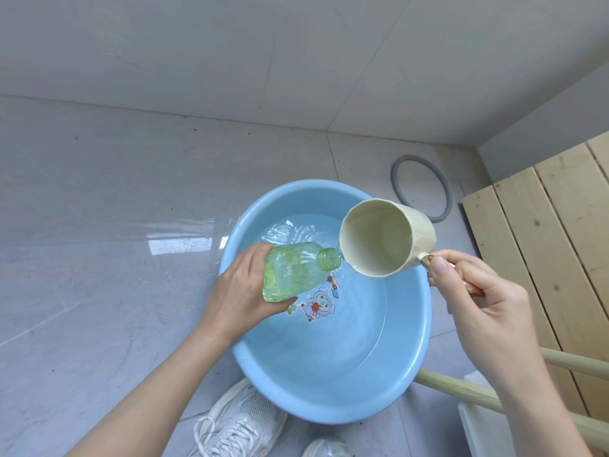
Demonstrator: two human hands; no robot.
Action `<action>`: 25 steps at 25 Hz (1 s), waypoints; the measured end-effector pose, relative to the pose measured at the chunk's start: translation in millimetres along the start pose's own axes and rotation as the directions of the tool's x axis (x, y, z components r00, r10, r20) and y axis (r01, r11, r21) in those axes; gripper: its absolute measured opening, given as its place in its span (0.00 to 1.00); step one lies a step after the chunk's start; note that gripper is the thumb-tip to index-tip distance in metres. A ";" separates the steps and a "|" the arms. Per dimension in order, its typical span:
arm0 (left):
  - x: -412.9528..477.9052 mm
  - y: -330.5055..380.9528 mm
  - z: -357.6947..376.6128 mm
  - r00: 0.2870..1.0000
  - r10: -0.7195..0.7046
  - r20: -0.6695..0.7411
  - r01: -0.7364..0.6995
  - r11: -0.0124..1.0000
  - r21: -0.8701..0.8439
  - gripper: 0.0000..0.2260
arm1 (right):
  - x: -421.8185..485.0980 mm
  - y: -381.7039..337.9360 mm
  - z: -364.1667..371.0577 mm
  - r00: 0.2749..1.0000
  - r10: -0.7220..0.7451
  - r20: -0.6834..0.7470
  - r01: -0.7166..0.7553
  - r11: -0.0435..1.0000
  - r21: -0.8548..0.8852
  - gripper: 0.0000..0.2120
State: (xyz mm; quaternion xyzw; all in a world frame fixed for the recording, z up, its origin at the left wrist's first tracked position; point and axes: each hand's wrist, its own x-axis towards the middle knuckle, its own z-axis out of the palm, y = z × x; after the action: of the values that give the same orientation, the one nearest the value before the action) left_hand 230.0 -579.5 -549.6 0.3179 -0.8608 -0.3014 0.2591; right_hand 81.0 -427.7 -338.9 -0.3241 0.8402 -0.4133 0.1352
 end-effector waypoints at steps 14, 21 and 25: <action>-0.3 0.0 -0.4 1.000 -0.001 -0.001 0.001 1.000 0.007 0.39 | -1.8 -3.8 1.5 1.000 -0.019 0.009 0.019 0.999 -0.036 0.16; -0.3 -0.3 -0.3 1.000 0.000 0.002 0.000 1.000 0.008 0.40 | -1.4 -2.4 1.4 0.999 -0.049 0.000 0.049 0.997 -0.062 0.14; 0.1 1.1 -0.7 1.000 -0.001 -0.019 0.000 1.000 -0.007 0.40 | -0.9 -2.3 1.2 0.998 -0.055 0.004 0.055 0.996 -0.072 0.13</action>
State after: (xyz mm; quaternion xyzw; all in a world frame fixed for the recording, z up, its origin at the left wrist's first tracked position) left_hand 230.0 -579.1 -548.3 0.3200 -0.8572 -0.3016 0.2681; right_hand 83.3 -428.8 -337.9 -0.3524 0.8452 -0.3857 0.1127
